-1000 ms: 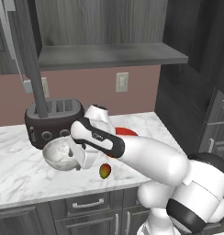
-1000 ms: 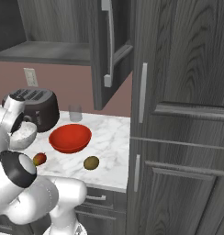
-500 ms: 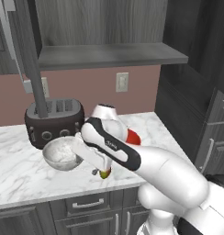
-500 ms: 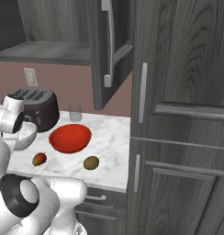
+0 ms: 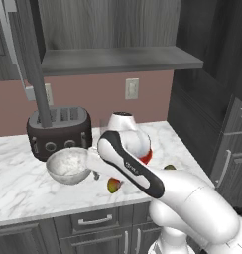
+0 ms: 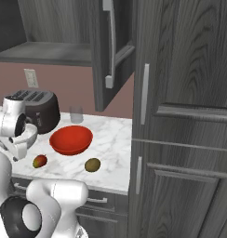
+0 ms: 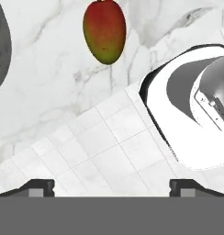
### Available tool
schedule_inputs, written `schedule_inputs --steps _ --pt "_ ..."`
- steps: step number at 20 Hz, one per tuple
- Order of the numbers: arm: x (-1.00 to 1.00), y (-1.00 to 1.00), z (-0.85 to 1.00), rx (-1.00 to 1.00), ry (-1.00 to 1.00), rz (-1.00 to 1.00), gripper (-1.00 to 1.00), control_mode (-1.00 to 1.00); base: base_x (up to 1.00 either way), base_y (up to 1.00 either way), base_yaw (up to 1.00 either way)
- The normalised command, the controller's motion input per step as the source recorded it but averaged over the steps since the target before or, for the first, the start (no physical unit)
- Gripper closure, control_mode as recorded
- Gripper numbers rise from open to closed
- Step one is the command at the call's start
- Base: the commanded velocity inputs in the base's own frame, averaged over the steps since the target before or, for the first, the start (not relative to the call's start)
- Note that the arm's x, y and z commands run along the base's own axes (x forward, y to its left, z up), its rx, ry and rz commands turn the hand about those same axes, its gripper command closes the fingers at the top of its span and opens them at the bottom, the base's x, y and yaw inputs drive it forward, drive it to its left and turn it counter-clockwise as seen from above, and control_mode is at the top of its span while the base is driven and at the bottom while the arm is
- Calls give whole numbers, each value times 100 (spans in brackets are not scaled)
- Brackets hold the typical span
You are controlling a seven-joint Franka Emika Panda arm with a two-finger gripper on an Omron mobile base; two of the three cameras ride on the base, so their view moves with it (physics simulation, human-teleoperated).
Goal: Pick both bowls and place them on the counter. Then place the potato in one bowl and place the mango in the other bowl.
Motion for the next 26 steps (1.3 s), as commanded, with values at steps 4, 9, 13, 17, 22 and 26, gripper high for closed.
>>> schedule_inputs --steps 4,9,13,17,22,26 --pt "0 -43 0 -3 -17 21 -100 -100 0 0 0" --pt "2 -37 -7 -3 -24 20 -100 -100 0 0 0" --pt "20 -30 -13 0 -15 20 -100 -100 0 0 0" --pt "32 -22 -15 0 -3 18 -100 -100 0 0 0" --pt "27 -13 -17 0 -8 19 -100 -100 0 0 0" --pt "32 4 -28 0 -5 13 -100 -100 0 0 0"
